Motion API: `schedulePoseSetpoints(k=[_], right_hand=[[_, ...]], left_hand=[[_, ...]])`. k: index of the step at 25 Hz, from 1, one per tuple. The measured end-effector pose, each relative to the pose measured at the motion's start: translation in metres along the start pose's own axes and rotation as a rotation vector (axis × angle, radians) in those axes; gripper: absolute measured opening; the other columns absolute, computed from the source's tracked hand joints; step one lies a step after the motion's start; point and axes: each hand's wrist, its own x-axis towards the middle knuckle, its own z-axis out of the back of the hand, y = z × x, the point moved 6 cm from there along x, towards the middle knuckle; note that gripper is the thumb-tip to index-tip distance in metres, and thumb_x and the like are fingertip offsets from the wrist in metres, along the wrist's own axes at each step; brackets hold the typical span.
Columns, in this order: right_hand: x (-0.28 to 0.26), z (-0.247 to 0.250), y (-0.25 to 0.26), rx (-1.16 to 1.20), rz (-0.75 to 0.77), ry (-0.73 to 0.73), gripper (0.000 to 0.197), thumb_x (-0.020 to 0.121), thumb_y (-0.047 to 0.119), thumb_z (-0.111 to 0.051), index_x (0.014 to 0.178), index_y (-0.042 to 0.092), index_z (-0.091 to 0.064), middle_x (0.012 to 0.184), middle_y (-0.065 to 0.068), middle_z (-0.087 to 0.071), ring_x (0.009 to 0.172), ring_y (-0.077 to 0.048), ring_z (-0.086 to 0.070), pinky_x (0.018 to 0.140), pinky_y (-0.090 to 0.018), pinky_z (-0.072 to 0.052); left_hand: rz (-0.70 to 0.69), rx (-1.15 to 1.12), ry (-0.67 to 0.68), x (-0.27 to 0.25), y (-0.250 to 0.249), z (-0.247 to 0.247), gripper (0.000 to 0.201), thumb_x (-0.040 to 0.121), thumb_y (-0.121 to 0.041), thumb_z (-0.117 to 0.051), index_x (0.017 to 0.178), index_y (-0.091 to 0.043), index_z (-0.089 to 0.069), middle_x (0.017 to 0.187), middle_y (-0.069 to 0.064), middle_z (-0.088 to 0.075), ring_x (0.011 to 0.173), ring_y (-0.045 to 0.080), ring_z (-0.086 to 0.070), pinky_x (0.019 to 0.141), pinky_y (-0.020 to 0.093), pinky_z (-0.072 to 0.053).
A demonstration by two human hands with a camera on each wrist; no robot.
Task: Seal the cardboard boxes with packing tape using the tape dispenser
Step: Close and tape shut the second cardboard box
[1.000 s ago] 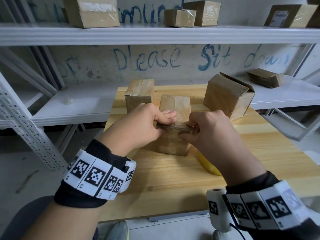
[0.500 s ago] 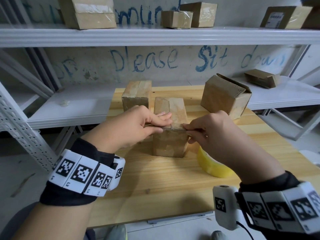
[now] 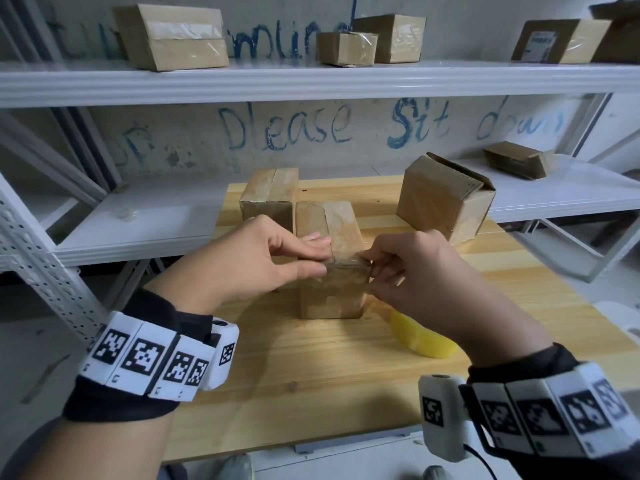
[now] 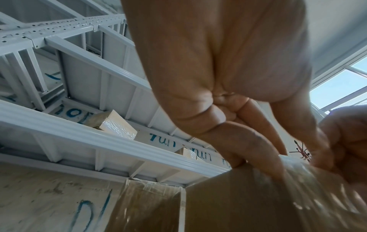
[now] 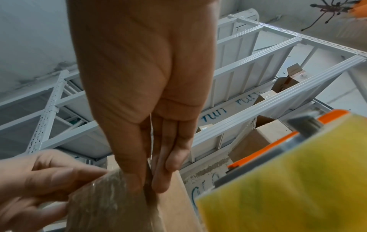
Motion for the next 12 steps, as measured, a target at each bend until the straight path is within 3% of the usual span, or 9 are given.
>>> schedulePoseSetpoints(k=[2,5,9,12], right_hand=[[0.001,0.0004,0.0018,-0.039,0.004,-0.047,0.015,0.069,0.004,-0.078,0.076,0.012,-0.068,0.066,0.004,-0.064,0.065,-0.016,-0.063,0.064,-0.039,-0.055],[0.0056,0.0006,0.0036,-0.095,0.068,-0.063,0.018,0.075,0.01,-0.079,0.065,0.005,-0.065,0.06,-0.004,-0.064,0.061,-0.022,-0.064,0.058,-0.038,-0.053],[0.0064,0.0011,-0.0023,-0.024,0.049,0.002,0.021,0.092,0.009,-0.067,0.071,0.004,-0.071,0.066,0.0,-0.07,0.065,0.002,-0.069,0.061,-0.028,-0.057],[0.0038,0.0023,-0.0007,-0.032,0.032,-0.013,0.016,0.091,0.007,-0.065,0.077,0.006,-0.074,0.069,0.002,-0.071,0.065,0.004,-0.068,0.063,-0.025,-0.056]], left_hand=[[-0.005,0.042,0.0,0.0012,0.0002,-0.001,0.036,0.08,-0.013,-0.082,0.111,-0.029,-0.076,0.116,-0.032,-0.065,0.119,-0.02,-0.051,0.111,0.009,-0.03],[-0.006,0.045,-0.021,0.0031,0.003,-0.0005,0.036,0.08,-0.008,-0.082,0.106,-0.032,-0.076,0.109,-0.034,-0.066,0.118,-0.02,-0.053,0.111,0.011,-0.032],[-0.004,0.023,-0.009,0.0035,0.0043,-0.0009,0.035,0.084,-0.004,-0.077,0.107,-0.03,-0.076,0.115,-0.032,-0.064,0.12,-0.019,-0.051,0.112,0.013,-0.032],[0.01,-0.034,0.011,0.0038,0.0033,-0.0028,0.035,0.088,0.003,-0.071,0.108,-0.025,-0.076,0.121,-0.027,-0.065,0.121,-0.019,-0.05,0.108,0.01,-0.036]])
